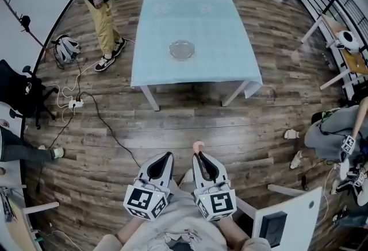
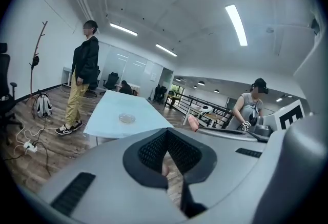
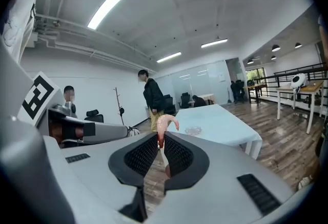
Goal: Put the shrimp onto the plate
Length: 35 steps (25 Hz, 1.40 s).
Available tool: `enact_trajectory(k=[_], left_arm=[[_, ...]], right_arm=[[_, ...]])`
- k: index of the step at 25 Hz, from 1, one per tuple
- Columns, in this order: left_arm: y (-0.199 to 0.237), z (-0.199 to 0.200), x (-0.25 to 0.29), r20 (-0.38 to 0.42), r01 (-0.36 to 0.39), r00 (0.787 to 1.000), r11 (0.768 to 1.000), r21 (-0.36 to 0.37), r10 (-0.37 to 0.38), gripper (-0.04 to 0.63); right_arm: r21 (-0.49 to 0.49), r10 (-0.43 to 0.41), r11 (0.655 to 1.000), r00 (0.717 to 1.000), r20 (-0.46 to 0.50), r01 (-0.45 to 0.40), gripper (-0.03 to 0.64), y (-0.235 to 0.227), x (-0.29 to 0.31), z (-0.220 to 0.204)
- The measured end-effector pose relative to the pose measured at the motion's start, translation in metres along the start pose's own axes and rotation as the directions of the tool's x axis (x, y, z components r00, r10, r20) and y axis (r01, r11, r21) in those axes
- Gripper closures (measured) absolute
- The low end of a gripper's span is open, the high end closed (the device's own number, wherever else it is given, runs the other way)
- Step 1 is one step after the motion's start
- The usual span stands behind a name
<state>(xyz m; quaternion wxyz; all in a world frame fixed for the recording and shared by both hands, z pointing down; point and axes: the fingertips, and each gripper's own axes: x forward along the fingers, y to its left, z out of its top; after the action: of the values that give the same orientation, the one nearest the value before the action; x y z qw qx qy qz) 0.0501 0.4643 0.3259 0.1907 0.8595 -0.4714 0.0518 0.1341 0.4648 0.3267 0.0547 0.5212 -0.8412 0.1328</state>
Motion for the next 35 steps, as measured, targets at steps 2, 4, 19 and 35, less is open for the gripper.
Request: enact_trajectory(k=[2, 4, 19, 35], left_arm=[[-0.010, 0.001, 0.003, 0.009, 0.001, 1.000, 1.000, 0.009, -0.001, 0.595], [-0.016, 0.004, 0.006, 0.013, 0.004, 1.000, 1.000, 0.014, -0.004, 0.596], [0.072, 0.041, 0.088, -0.006, 0.012, 1.000, 1.000, -0.027, -0.012, 0.595], [0.230, 0.119, 0.180, -0.014, 0.073, 0.997, 0.996, -0.054, -0.074, 0.595]], right_arm=[[0.013, 0.004, 1.000, 1.000, -0.006, -0.004, 0.561, -0.007, -0.003, -0.003], [0.014, 0.004, 1.000, 1.000, -0.006, -0.004, 0.561, -0.011, -0.005, -0.002], [-0.023, -0.012, 1.000, 0.998, -0.062, 0.011, 0.561, -0.038, 0.119, 0.020], [-0.057, -0.085, 0.995, 0.991, -0.103, 0.079, 0.561, -0.042, 0.302, 0.072]])
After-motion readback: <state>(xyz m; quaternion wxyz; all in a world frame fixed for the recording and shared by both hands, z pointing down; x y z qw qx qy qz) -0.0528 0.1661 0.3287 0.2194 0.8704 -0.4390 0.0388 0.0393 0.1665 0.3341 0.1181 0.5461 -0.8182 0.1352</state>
